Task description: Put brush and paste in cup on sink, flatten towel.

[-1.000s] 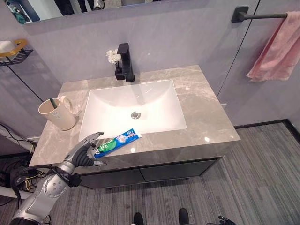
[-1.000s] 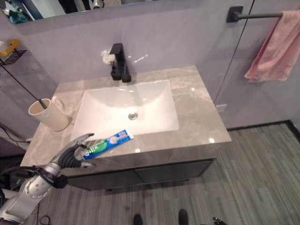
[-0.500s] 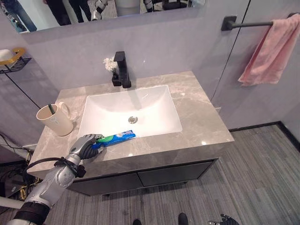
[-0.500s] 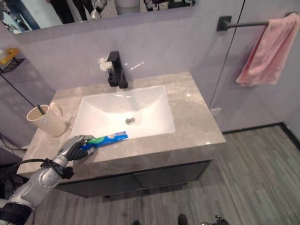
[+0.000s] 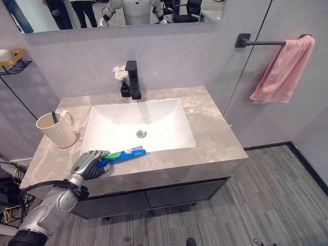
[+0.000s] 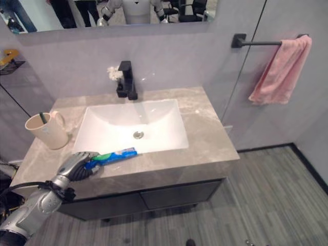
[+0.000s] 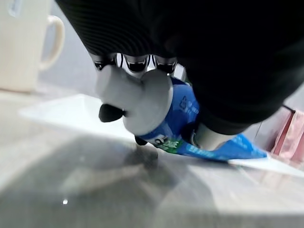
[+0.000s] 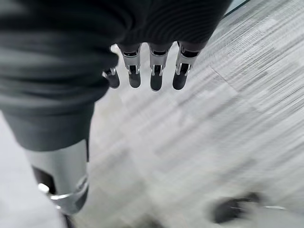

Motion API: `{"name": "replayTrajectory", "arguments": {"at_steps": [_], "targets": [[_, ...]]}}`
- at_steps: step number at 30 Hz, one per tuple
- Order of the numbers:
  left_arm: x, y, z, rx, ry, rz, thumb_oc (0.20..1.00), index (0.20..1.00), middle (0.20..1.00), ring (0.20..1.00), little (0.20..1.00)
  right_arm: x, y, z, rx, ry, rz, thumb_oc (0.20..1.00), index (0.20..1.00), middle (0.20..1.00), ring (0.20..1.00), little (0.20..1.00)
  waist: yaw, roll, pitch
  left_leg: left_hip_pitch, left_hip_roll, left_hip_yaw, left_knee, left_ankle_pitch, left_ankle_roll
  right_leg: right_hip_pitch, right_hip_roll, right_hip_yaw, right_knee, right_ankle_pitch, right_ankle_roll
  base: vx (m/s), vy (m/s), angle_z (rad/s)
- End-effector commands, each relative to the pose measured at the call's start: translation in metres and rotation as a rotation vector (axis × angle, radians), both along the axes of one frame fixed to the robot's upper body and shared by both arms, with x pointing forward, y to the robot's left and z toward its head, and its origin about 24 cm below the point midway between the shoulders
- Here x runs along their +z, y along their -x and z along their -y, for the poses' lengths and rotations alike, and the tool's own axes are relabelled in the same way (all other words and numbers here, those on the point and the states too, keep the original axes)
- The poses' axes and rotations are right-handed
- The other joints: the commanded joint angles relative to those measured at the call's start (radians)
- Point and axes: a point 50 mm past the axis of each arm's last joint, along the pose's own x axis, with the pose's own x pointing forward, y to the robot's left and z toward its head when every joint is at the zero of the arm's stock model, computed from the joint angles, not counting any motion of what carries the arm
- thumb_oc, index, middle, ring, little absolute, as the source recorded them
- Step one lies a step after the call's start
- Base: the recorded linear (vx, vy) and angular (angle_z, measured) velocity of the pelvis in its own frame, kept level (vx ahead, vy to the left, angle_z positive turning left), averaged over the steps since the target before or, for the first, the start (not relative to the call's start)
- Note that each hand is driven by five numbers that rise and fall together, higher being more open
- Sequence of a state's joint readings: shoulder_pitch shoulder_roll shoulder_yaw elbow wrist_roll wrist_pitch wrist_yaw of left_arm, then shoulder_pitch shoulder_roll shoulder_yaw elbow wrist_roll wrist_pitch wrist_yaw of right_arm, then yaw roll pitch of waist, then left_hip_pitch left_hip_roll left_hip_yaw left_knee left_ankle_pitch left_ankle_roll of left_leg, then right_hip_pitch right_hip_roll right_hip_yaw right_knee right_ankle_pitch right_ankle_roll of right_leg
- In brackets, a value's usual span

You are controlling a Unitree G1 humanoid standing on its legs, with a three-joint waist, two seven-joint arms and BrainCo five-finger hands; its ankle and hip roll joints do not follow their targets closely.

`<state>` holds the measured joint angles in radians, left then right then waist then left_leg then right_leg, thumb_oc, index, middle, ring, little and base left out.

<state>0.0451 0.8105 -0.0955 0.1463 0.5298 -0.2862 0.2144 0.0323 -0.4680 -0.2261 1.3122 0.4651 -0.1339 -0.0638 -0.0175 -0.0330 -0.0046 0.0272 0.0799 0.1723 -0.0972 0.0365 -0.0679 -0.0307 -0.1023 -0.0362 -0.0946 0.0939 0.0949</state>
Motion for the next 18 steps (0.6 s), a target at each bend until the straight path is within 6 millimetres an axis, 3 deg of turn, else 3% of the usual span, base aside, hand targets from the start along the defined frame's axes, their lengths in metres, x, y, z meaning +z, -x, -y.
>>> {"name": "replayTrajectory", "arguments": {"at_steps": [1, 4, 5, 6, 7, 8, 10, 11, 12, 13, 14, 15, 16, 17, 18], "targets": [[0.078, -0.021, 0.005, 0.027, 0.094, 0.487, 0.200, 0.200, 0.200, 0.200, 0.200, 0.048, -0.048, 0.042, -0.061, 0.268, 0.210, 1.000, 1.000, 1.000, 1.000, 1.000, -0.026, -0.016, -0.019, 0.036, 0.016, -0.042, 0.010, -0.062, -0.015, 0.026, -0.028, -0.026, 0.007, 0.016, 0.040, 0.00, 0.000, 0.00], [0.111, -0.024, 0.016, 0.002, 0.121, 0.682, 0.200, 0.200, 0.200, 0.200, 0.200, 0.097, -0.083, 0.057, -0.002, 0.497, 0.379, 1.000, 1.000, 1.000, 1.000, 1.000, -0.041, -0.009, -0.029, 0.047, 0.018, -0.037, 0.010, -0.074, -0.014, 0.033, -0.027, -0.021, 0.007, 0.011, 0.041, 0.01, 0.003, 0.00], [0.111, -0.024, 0.016, 0.001, 0.121, 0.682, 0.200, 0.200, 0.200, 0.200, 0.200, 0.097, -0.083, 0.057, -0.003, 0.498, 0.378, 1.000, 1.000, 1.000, 1.000, 1.000, -0.040, -0.009, -0.029, 0.047, 0.018, -0.037, 0.010, -0.074, -0.014, 0.033, -0.027, -0.021, 0.007, 0.010, 0.042, 0.00, 0.000, 0.00], [0.128, -0.027, 0.022, -0.020, 0.130, 0.768, 0.200, 0.200, 0.200, 0.200, 0.200, 0.133, -0.101, 0.063, 0.264, 0.815, 0.240, 1.000, 1.000, 1.000, 1.000, 1.000, -0.050, -0.004, -0.030, 0.054, 0.016, -0.030, 0.010, -0.071, -0.011, 0.035, -0.027, -0.014, 0.007, 0.016, 0.040, 0.00, 0.000, 0.00], [0.140, -0.023, 0.018, -0.004, 0.113, 0.817, 0.200, 0.200, 0.200, 0.200, 0.200, 0.173, -0.124, 0.056, 0.615, 1.106, 0.115, 1.000, 1.000, 1.000, 1.000, 1.000, -0.056, -0.006, -0.028, 0.056, 0.015, -0.023, 0.010, -0.067, -0.010, 0.034, -0.026, -0.008, 0.007, 0.021, 0.038, -0.04, -0.003, 0.02], [0.148, -0.017, 0.019, -0.013, 0.089, 0.847, 0.200, 0.200, 0.200, 0.200, 0.200, 0.212, -0.140, 0.043, 0.821, 1.280, 0.138, 1.000, 1.000, 1.000, 1.000, 1.000, -0.066, -0.009, -0.029, 0.058, 0.015, -0.018, 0.010, -0.066, -0.010, 0.030, -0.024, -0.002, 0.007, 0.022, 0.036, 0.00, 0.000, 0.00], [0.163, -0.013, 0.035, -0.097, 0.092, 0.905, 0.200, 0.200, 0.200, 0.200, 0.200, 0.257, -0.153, 0.023, 0.886, 1.420, 0.320, 1.000, 1.000, 1.000, 1.000, 1.000, -0.076, -0.001, -0.040, 0.068, 0.018, -0.013, 0.010, -0.076, -0.010, 0.036, -0.020, 0.004, 0.007, 0.014, 0.036, 0.03, 0.005, -0.16], [0.166, -0.017, 0.044, -0.130, 0.127, 0.916, 0.200, 0.200, 0.200, 0.200, 0.200, 0.270, -0.166, -0.001, 0.934, 1.396, 0.487, 1.000, 1.000, 1.000, 1.000, 1.000, -0.072, 0.002, -0.041, 0.072, 0.019, -0.010, 0.010, -0.076, -0.009, 0.037, -0.019, 0.008, 0.007, 0.013, 0.036, 0.02, 0.010, -0.31], [0.167, -0.018, 0.044, -0.131, 0.125, 0.919, 0.200, 0.200, 0.200, 0.200, 0.200, 0.271, -0.166, -0.001, 0.932, 1.393, 0.490, 1.000, 1.000, 1.000, 1.000, 1.000, -0.071, 0.001, -0.040, 0.073, 0.018, -0.011, 0.010, -0.080, -0.009, 0.038, -0.019, 0.010, 0.007, 0.010, 0.037, -0.01, -0.001, -0.30], [0.169, -0.023, 0.050, -0.155, 0.168, 0.916, 0.200, 0.200, 0.200, 0.200, 0.200, 0.274, -0.177, -0.024, 1.005, 1.320, 0.630, 1.000, 1.000, 1.000, 1.000, 1.000, -0.068, 0.002, -0.042, 0.075, 0.018, -0.007, 0.010, -0.074, -0.007, 0.039, -0.018, 0.012, 0.007, 0.012, 0.035, -0.03, -0.029, -0.30], [0.170, -0.032, 0.080, -0.273, 0.310, 0.864, 0.200, 0.200, 0.200, 0.200, 0.200, 0.262, -0.225, -0.126, 1.265, 0.695, 1.077, 1.000, 1.000, 1.000, 1.000, 1.000, -0.036, -0.005, -0.041, 0.083, 0.020, -0.008, 0.010, -0.072, -0.005, 0.049, -0.014, 0.014, 0.007, 0.007, 0.031, -0.04, -0.033, -0.28], [0.171, -0.032, 0.078, -0.270, 0.307, 0.865, 0.200, 0.200, 0.200, 0.200, 0.200, 0.262, -0.226, -0.127, 1.267, 0.687, 1.081, 1.000, 1.000, 1.000, 1.000, 1.000, -0.039, -0.007, -0.040, 0.084, 0.020, -0.007, 0.010, -0.074, -0.005, 0.049, -0.014, 0.015, 0.007, 0.006, 0.032, -0.03, -0.031, -0.36], [0.171, -0.033, 0.084, -0.291, 0.319, 0.863, 0.200, 0.200, 0.200, 0.200, 0.200, 0.262, -0.231, -0.145, 1.285, 0.569, 1.151, 1.000, 1.000, 1.000, 1.000, 1.000, -0.031, -0.006, -0.042, 0.084, 0.021, -0.007, 0.010, -0.072, -0.006, 0.051, -0.014, 0.012, 0.007, 0.005, 0.032, -0.01, -0.016, -0.04], [0.170, -0.035, 0.092, -0.323, 0.344, 0.851, 0.200, 0.200, 0.200, 0.200, 0.200, 0.263, -0.243, -0.187, 1.306, 0.303, 1.303, 1.000, 1.000, 1.000, 1.000, 1.000, -0.019, -0.007, -0.037, 0.085, 0.022, -0.010, 0.010, -0.070, -0.007, 0.053, -0.014, 0.009, 0.007, 0.004, 0.030, 0.00, 0.000, 0.00], [0.169, -0.035, 0.097, -0.341, 0.354, 0.847, 0.200, 0.200, 0.200, 0.200, 0.200, 0.266, -0.243, -0.206, 1.321, 0.178, 1.368, 1.000, 1.000, 1.000, 1.000, 1.000, -0.007, -0.006, -0.034, 0.083, 0.023, -0.013, 0.010, -0.068, -0.007, 0.054, -0.015, 0.005, 0.007, 0.003, 0.029, -0.03, -0.029, 0.21]]}}
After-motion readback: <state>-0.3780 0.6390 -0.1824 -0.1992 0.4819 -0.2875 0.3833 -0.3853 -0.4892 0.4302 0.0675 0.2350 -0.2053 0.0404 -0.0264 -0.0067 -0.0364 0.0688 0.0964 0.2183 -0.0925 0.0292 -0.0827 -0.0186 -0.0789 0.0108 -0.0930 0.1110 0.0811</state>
